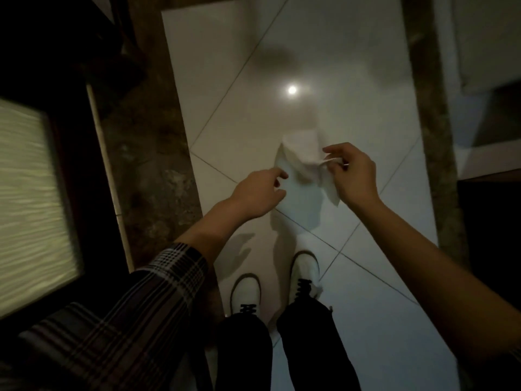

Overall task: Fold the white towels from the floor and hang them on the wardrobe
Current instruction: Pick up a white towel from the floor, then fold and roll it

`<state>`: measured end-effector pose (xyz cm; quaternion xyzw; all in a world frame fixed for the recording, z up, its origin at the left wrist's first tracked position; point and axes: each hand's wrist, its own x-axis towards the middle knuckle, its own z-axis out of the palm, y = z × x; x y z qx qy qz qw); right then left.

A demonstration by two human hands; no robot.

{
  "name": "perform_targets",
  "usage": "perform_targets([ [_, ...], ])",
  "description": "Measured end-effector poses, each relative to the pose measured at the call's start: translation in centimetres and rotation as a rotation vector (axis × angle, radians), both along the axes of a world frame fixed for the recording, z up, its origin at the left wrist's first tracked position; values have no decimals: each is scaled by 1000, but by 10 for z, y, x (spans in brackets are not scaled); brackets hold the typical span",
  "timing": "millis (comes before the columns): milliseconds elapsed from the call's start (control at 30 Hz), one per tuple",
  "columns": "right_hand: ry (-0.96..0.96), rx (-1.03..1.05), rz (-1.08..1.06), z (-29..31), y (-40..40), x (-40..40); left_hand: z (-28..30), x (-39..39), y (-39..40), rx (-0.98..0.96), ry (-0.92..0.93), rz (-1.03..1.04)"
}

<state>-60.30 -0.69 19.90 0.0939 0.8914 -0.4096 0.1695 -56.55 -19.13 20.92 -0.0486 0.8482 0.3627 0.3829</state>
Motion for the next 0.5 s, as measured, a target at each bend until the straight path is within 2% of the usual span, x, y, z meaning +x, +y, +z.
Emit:
perform_targets([
  [133,4,-58,87,110,9,-15,94,-27,17,6,181,-4],
  [267,41,-178,86,228,13,-11,194,-38,33,97,300,-11],
  [400,83,-291,29,342,14,10,303,-29,46,149,405,-69],
  [500,129,-437,-52,425,15,33,377,-14,52,174,550,1],
])
